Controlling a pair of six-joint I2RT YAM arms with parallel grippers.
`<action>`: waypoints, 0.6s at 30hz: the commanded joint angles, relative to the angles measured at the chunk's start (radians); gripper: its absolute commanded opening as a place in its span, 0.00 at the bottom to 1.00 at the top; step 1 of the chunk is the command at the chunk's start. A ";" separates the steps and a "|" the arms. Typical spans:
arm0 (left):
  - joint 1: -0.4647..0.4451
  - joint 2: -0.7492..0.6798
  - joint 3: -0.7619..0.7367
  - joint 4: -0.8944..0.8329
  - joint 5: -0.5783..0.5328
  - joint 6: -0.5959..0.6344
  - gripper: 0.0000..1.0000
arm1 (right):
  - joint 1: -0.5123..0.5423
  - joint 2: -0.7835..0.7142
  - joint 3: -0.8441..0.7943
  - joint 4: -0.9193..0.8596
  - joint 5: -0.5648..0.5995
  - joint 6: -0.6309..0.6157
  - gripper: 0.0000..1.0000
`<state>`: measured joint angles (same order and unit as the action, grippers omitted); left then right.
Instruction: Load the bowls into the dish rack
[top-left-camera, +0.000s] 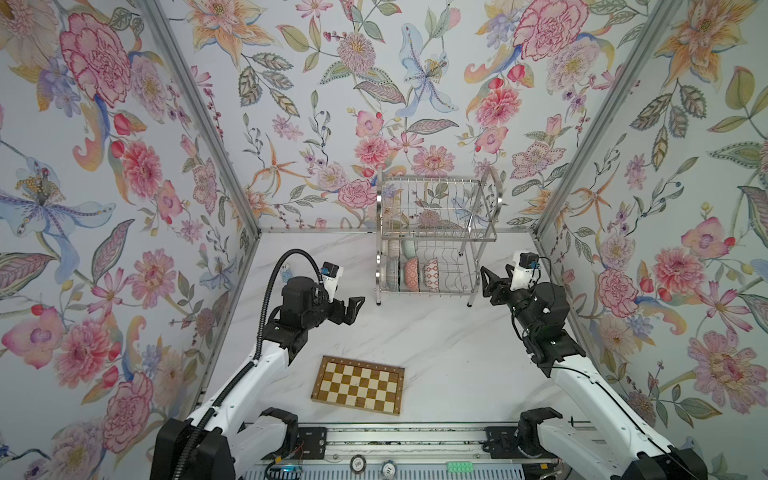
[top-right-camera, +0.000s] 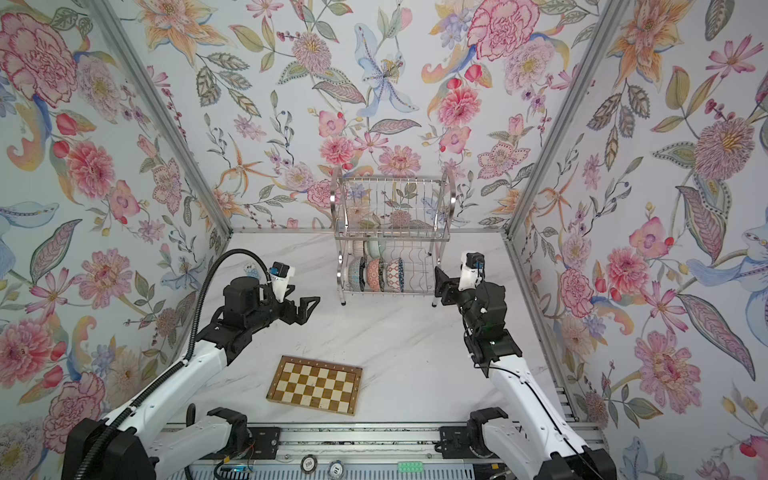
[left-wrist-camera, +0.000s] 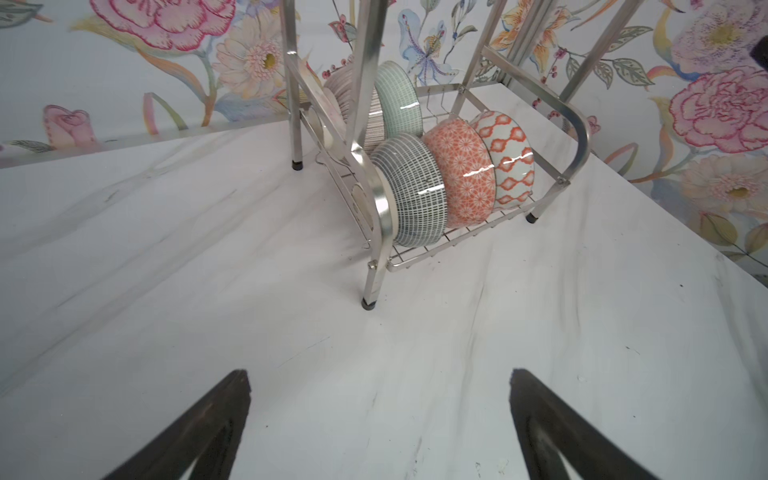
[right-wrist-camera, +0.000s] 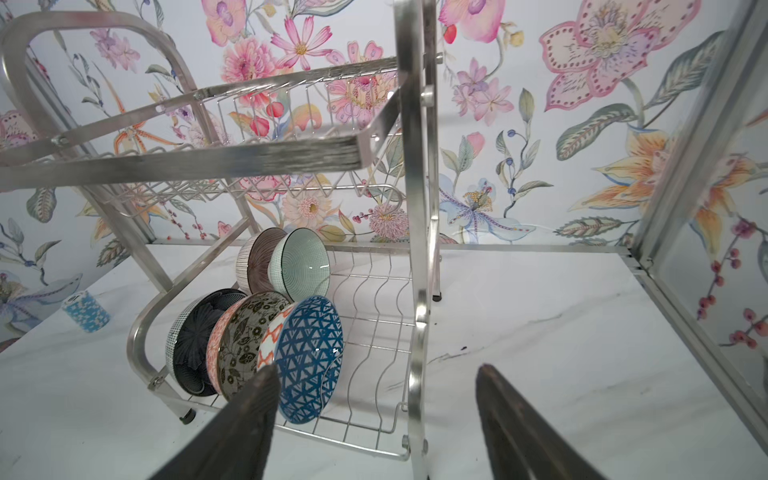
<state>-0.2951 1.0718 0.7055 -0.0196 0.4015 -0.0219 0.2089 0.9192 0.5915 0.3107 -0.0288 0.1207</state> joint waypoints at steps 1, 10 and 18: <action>-0.008 -0.037 0.064 -0.023 -0.118 0.007 0.99 | 0.005 -0.049 -0.028 -0.010 0.102 -0.037 0.86; -0.006 -0.105 0.041 0.082 -0.340 0.002 0.99 | 0.003 -0.116 -0.153 0.134 0.276 -0.059 0.99; 0.042 -0.175 -0.184 0.326 -0.568 -0.043 0.99 | -0.047 -0.092 -0.317 0.289 0.347 -0.041 0.98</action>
<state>-0.2806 0.9024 0.5846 0.1947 -0.0456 -0.0311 0.1852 0.8120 0.3122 0.5068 0.2718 0.0742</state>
